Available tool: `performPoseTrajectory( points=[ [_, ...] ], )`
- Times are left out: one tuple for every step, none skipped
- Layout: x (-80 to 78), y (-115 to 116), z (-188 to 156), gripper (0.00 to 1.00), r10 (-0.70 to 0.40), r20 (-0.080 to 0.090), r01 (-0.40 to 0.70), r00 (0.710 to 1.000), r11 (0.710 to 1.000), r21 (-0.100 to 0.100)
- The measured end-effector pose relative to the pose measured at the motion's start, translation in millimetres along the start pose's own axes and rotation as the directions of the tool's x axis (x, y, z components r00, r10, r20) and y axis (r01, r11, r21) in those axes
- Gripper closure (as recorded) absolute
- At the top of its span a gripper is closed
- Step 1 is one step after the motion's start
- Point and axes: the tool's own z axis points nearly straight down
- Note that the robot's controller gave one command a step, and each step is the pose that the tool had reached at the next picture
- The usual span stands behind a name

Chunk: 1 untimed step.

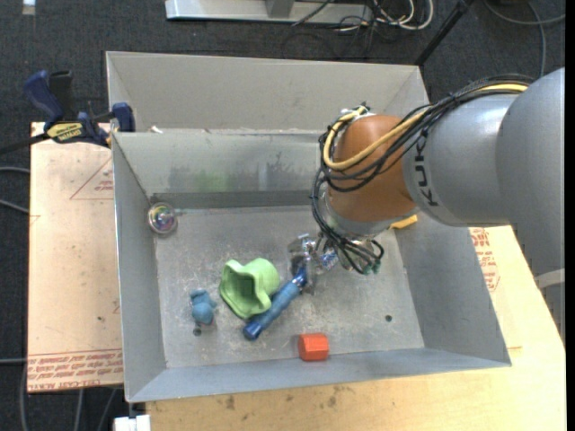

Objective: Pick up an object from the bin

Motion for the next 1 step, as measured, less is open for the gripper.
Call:
performPoseTrajectory(
  points=[
    [-12.5, -2.7, -140.6, 1.0, -0.013, 0.008, 0.013, 1.0, 1.0, 0.003]
  ],
)
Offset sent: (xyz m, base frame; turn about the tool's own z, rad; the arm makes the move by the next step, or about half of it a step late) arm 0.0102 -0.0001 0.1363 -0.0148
